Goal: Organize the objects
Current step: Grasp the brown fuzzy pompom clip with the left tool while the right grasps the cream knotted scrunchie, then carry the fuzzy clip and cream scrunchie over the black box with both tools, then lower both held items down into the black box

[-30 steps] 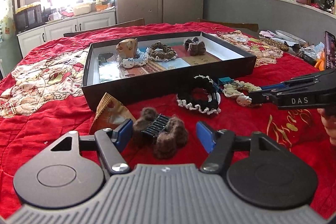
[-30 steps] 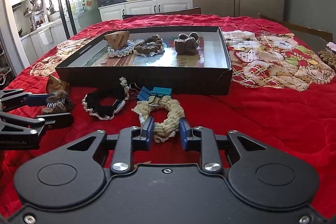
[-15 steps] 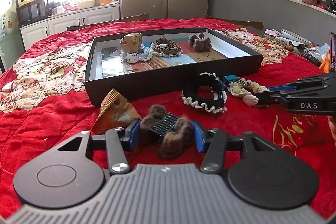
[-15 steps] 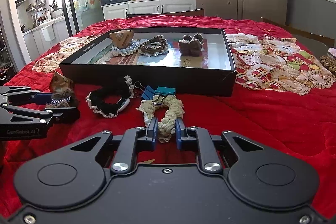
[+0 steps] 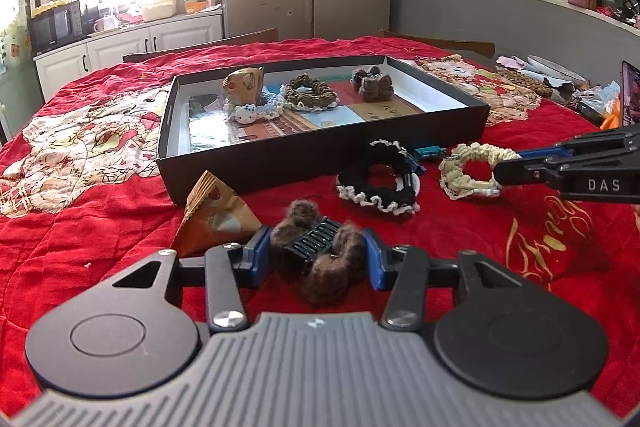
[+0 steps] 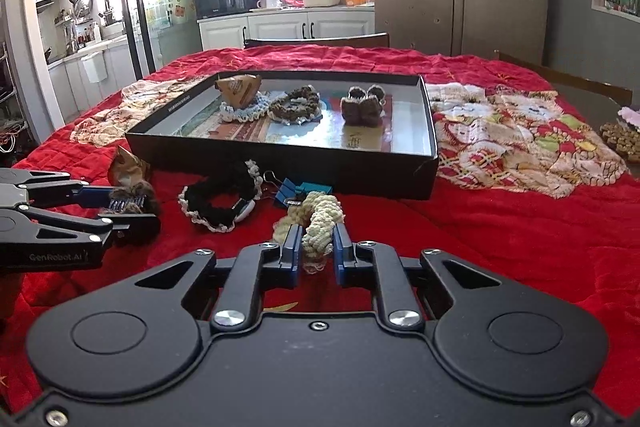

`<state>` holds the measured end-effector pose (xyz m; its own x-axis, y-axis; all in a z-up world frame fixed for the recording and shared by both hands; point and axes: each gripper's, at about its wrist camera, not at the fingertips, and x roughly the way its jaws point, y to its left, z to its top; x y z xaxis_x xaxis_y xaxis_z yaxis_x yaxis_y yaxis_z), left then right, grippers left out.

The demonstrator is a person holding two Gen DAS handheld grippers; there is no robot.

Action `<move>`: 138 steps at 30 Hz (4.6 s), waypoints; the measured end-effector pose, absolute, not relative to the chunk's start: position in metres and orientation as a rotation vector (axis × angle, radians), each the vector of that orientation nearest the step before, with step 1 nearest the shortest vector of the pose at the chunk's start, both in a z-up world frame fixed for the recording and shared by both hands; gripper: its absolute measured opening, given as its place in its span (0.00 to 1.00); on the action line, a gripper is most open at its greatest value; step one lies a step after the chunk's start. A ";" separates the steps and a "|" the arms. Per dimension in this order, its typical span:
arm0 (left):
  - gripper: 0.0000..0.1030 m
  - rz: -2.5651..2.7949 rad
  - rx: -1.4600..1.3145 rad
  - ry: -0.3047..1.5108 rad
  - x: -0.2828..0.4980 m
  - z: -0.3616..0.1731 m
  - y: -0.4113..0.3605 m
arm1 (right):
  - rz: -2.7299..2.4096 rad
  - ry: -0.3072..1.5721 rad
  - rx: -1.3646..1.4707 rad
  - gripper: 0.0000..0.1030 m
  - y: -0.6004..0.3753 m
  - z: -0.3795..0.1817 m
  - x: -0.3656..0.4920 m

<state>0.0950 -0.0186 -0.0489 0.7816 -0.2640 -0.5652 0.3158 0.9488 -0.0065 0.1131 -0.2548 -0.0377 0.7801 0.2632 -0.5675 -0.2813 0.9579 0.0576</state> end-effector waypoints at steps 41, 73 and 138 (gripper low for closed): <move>0.49 -0.384 0.093 0.478 0.062 0.012 -0.022 | 0.353 0.389 -0.069 0.15 -0.259 0.039 0.057; 0.49 -0.327 0.051 0.425 0.114 0.046 -0.010 | 0.288 0.329 -0.036 0.15 -0.252 0.068 0.116; 0.50 -0.262 0.080 0.589 0.294 -0.020 -0.085 | 0.119 0.562 0.271 0.15 -0.287 -0.041 0.354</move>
<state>0.2942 -0.0846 -0.0204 0.7993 -0.2215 -0.5587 0.2668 0.9638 -0.0004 0.3539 -0.2873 -0.0413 0.8404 0.1854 -0.5092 -0.0378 0.9575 0.2860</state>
